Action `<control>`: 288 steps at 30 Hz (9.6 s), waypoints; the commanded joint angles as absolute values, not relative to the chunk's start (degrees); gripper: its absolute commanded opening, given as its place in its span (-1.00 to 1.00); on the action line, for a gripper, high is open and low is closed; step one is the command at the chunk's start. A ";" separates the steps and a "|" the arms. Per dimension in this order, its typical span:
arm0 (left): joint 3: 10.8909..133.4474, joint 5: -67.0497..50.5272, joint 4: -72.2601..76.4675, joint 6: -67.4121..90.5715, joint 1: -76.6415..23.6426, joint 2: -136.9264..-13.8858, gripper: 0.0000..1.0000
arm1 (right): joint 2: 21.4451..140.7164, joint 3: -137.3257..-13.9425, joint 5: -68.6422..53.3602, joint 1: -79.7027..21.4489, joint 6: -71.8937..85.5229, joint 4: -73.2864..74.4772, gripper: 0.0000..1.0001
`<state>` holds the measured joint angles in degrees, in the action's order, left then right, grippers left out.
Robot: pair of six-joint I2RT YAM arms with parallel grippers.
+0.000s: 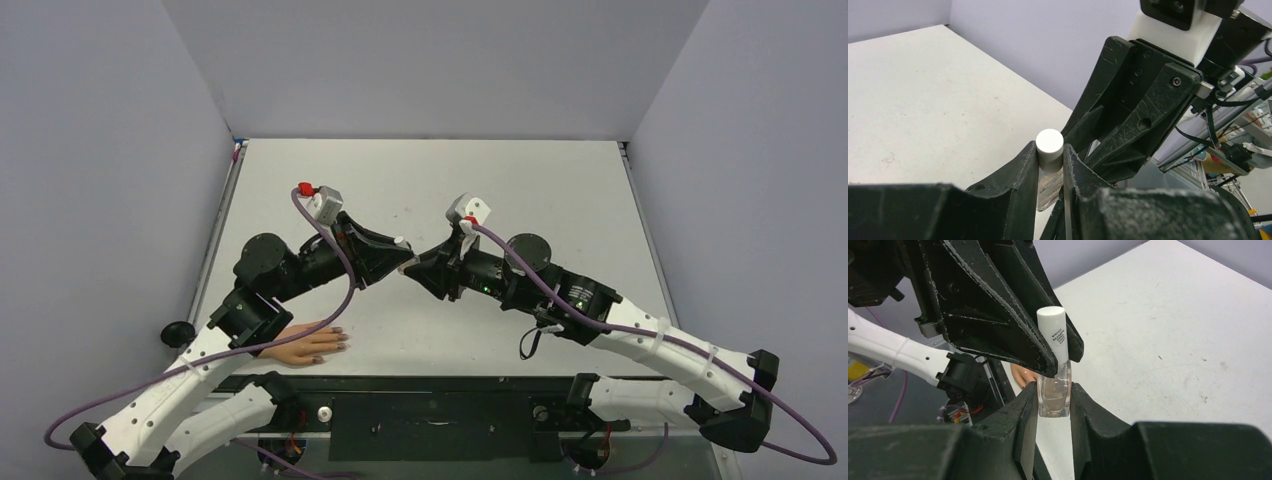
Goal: Paint the nails
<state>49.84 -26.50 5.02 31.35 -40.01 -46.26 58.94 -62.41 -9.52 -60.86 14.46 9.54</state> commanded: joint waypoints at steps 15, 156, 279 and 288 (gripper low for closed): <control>56.22 -27.93 -6.65 27.80 -40.94 -45.63 0.33 | 60.39 -65.58 -2.90 -60.98 15.30 7.55 -1.00; 68.64 -51.41 -0.93 22.69 -42.10 -53.62 -0.18 | 47.07 -60.36 -31.77 -58.92 13.78 4.61 -1.00; 68.19 -51.74 5.10 25.70 -43.58 -55.80 -0.86 | 45.74 -58.65 -27.69 -56.84 19.33 -3.93 -1.00; 67.49 -43.75 2.71 25.63 -43.51 -55.65 -1.00 | 46.48 -60.34 -20.98 -56.39 18.83 -2.59 -1.00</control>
